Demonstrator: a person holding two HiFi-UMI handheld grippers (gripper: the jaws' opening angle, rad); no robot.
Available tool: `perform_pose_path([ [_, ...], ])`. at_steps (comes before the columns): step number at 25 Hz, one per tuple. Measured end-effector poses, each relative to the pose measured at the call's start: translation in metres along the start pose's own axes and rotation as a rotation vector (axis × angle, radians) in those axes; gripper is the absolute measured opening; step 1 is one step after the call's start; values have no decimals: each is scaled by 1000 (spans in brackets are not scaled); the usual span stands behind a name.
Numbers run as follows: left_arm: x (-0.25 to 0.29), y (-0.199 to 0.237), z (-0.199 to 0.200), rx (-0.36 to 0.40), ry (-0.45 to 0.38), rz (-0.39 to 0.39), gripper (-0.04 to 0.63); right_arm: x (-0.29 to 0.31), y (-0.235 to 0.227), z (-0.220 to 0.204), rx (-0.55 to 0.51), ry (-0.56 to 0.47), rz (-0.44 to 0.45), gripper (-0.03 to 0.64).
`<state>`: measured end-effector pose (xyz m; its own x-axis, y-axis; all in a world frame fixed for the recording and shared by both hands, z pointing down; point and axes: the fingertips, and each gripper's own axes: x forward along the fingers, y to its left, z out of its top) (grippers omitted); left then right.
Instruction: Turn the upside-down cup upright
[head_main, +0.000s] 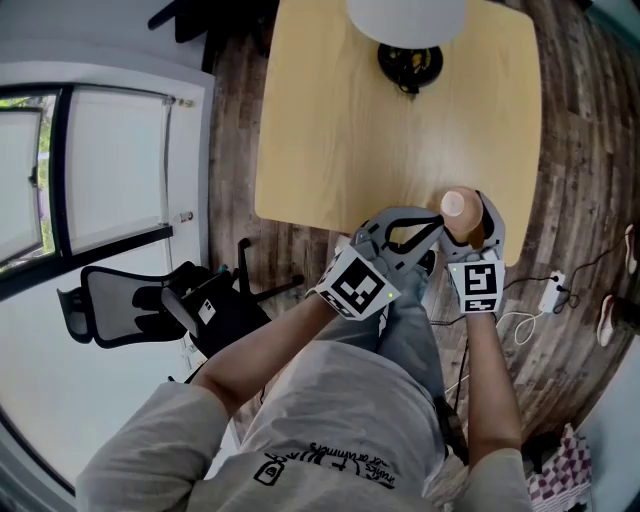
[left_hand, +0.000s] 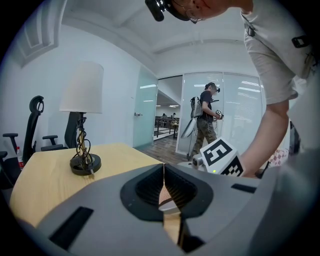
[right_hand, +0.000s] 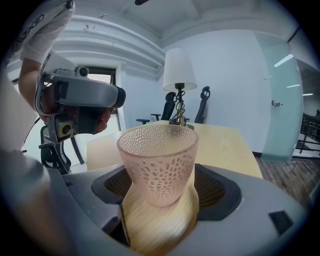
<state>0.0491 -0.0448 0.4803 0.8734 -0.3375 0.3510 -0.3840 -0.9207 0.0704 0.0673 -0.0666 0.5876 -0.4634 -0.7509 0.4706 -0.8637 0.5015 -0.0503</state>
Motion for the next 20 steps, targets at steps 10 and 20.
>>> perform_pose_path([
  [10, -2, 2, 1, -8, 4, -10, 11, -1, 0, 2, -38, 14, 11, 357],
  [20, -4, -9, 16, -46, 2, -66, 11, -17, -9, 10, -173, 148, -34, 357],
])
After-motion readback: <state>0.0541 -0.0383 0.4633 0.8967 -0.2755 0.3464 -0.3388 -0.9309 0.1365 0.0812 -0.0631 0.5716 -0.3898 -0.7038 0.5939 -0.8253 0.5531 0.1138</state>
